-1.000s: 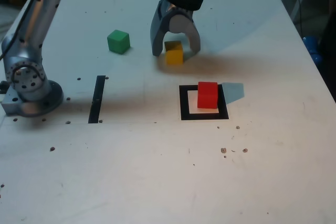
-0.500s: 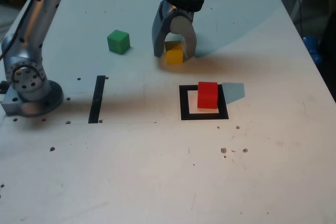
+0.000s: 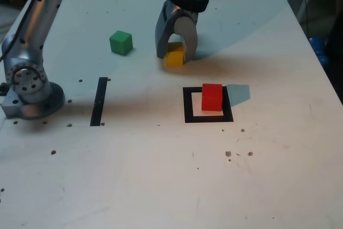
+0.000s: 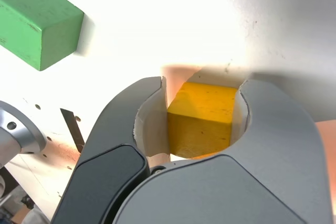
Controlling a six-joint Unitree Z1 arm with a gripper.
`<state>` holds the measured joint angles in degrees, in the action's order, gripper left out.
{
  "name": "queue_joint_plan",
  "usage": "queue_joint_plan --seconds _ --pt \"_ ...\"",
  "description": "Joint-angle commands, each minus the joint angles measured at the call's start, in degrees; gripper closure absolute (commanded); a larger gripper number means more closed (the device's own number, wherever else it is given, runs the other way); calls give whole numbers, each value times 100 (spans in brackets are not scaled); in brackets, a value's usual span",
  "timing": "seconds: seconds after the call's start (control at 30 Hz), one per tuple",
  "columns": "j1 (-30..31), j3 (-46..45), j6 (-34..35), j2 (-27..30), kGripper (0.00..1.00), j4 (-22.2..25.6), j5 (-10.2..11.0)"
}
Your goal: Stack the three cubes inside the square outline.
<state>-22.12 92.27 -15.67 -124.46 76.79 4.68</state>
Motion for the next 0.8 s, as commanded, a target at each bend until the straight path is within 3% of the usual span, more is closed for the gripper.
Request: queue_joint_plan --seconds 0.0,0.37,0.77 --pt "112 104 23 132 67 108 28" --pt "1091 1042 473 266 67 1015 105" --pt "2127 1791 1039 109 67 1421 -160"
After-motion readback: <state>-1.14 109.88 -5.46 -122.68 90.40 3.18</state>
